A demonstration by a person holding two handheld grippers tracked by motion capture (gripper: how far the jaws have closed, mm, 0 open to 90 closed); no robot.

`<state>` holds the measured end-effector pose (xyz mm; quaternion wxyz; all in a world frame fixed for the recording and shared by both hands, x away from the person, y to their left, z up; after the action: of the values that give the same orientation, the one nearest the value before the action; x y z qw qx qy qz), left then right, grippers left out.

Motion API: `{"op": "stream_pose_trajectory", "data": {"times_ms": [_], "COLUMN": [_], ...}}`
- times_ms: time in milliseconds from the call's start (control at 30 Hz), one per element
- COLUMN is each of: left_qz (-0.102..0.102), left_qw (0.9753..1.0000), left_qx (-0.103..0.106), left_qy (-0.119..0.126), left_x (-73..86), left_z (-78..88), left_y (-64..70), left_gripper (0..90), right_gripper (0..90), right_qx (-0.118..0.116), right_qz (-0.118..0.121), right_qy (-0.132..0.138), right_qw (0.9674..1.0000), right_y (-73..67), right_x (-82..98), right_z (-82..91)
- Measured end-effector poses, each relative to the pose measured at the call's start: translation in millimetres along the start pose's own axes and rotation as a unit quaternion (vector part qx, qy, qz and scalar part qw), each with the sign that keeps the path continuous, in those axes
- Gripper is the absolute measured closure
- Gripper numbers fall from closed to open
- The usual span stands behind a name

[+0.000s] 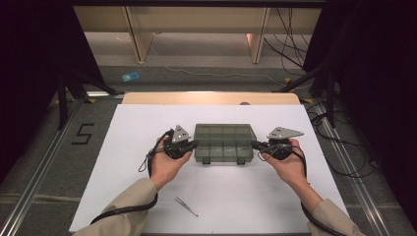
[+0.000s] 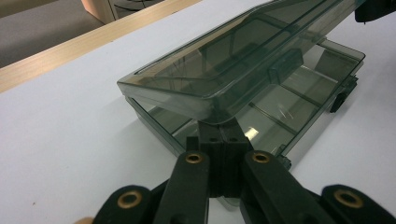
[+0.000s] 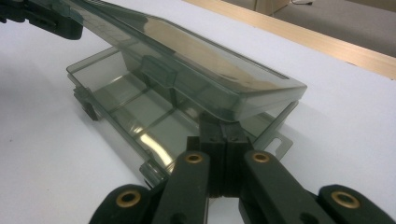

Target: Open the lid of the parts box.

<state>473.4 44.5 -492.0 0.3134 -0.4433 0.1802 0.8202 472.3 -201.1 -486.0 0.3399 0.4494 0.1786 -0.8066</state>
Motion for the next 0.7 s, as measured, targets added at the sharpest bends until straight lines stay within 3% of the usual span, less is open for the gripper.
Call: {"op": "stream_pose_trajectory", "data": {"times_ms": [433,700], "left_qz": [0.009,0.002], "left_qw": [1.0,1.0], "left_qx": [-0.001,-0.001], "left_qy": [0.005,0.009], "left_x": [-2.6,-6.1], "left_z": [-2.4,-1.3], "left_y": [-1.3,-1.9], "left_gripper": [89.9,89.9], "right_gripper": [90.0,90.0], "right_qx": [0.004,0.006], "right_qz": [-0.003,-0.004], "right_qy": [0.006,0.01], "right_qw": [1.0,0.9999], "right_y": [3.1,3.7], "right_x": [-1.0,-3.6], "right_z": [-0.4,-2.8]}}
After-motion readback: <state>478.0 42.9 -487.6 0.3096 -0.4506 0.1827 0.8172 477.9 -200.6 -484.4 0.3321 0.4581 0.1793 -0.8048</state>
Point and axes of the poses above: each handheld gripper's, and its own axes: z roughly backward along the jaws, x roughly out of its underside, y roughly to its right, the point moved 8 cm from there along -z, roughly forward along the jaws, and after that the axes turned 2 degrees about z, right-handed, at the moved point
